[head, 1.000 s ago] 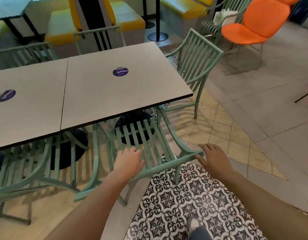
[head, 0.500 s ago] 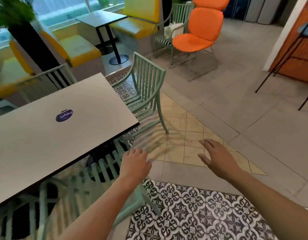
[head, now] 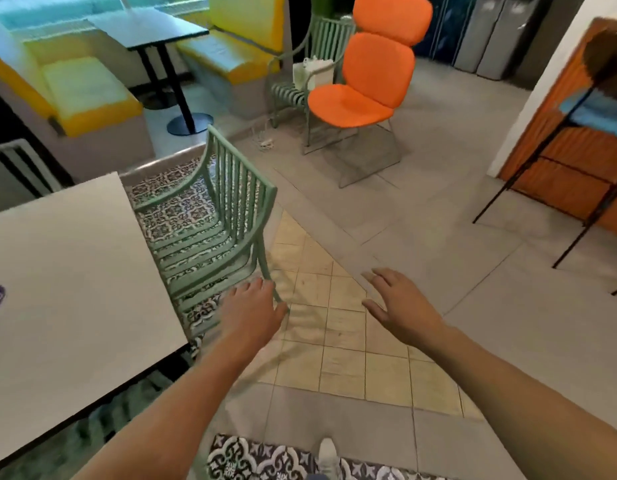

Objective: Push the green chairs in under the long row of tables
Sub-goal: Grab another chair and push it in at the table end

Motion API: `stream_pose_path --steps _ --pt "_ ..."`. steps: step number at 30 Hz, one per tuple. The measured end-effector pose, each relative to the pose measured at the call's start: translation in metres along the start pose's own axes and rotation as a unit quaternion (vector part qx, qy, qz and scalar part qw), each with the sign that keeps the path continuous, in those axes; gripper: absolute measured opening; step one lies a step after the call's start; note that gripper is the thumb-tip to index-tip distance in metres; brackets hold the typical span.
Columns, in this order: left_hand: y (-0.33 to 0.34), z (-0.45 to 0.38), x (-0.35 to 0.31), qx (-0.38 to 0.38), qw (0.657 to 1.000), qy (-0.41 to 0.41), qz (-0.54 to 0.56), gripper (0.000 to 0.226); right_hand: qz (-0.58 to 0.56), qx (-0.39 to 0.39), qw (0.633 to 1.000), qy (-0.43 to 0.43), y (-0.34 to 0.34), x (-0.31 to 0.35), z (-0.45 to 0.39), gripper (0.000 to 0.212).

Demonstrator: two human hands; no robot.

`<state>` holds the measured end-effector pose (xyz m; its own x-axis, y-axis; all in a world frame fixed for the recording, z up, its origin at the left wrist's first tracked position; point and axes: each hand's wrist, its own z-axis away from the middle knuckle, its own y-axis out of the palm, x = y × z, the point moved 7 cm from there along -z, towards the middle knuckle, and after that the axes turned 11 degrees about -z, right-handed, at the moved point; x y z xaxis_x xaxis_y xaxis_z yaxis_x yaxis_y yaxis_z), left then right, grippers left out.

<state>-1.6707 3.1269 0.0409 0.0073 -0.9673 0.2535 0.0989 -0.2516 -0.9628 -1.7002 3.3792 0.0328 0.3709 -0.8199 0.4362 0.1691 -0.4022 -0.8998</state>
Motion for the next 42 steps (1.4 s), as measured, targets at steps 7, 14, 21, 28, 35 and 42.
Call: stream_pose_path --steps 7,14,21,28,35,42 --pt "-0.048 -0.139 0.011 -0.025 0.999 -0.023 -0.033 0.051 -0.022 0.009 0.999 -0.040 -0.041 -0.029 -0.148 0.057" --pt "-0.049 -0.288 0.031 -0.020 0.994 -0.099 -0.033 0.052 -0.044 0.037 0.991 -0.117 -0.046 -0.081 -0.317 0.057" --pt "-0.047 -0.399 0.050 0.019 0.981 -0.190 -0.020 0.062 -0.044 0.090 0.974 -0.203 -0.067 -0.097 -0.488 0.058" --pt "-0.021 -0.505 0.097 0.044 0.956 -0.291 0.019 0.059 -0.018 0.127 0.935 -0.332 -0.037 -0.048 -0.645 0.063" --pt "0.019 -0.570 0.158 0.107 0.921 -0.373 0.041 0.056 0.018 0.202 0.875 -0.439 0.013 0.017 -0.753 0.061" --pt "0.042 -0.580 0.183 0.159 0.848 -0.501 0.075 0.056 0.048 0.287 0.768 -0.571 0.066 0.090 -0.820 0.061"
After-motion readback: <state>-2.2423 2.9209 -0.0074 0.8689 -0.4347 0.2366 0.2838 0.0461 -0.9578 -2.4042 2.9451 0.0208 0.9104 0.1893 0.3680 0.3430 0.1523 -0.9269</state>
